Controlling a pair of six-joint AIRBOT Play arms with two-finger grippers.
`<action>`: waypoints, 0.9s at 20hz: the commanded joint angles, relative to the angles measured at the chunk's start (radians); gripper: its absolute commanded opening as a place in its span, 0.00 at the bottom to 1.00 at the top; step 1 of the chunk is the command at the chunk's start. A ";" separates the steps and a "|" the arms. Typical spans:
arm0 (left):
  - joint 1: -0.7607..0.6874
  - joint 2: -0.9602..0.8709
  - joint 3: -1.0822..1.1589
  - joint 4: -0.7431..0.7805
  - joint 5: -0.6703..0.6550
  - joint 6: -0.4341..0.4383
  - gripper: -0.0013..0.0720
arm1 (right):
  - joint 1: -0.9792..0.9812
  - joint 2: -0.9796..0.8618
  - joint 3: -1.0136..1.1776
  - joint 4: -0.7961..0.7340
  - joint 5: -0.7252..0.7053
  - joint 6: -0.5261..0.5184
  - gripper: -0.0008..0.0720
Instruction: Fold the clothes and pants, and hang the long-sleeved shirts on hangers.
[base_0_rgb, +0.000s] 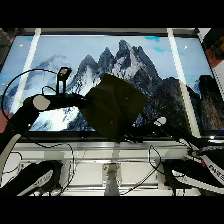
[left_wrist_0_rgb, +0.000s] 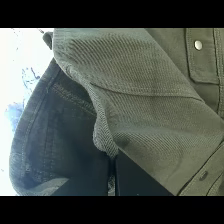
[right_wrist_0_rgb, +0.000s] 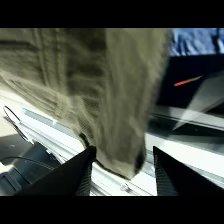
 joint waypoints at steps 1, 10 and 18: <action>0.000 -0.002 0.001 0.000 0.000 0.000 0.04 | 0.019 -0.003 0.003 0.061 -0.048 0.000 0.33; 0.003 -0.037 -0.055 0.204 -0.003 -0.150 0.04 | -0.253 -0.003 0.116 -0.205 -0.036 0.102 0.04; -0.162 -0.196 -0.118 -0.109 0.183 -0.156 0.04 | -0.381 -0.109 0.419 -0.348 -0.009 0.084 0.05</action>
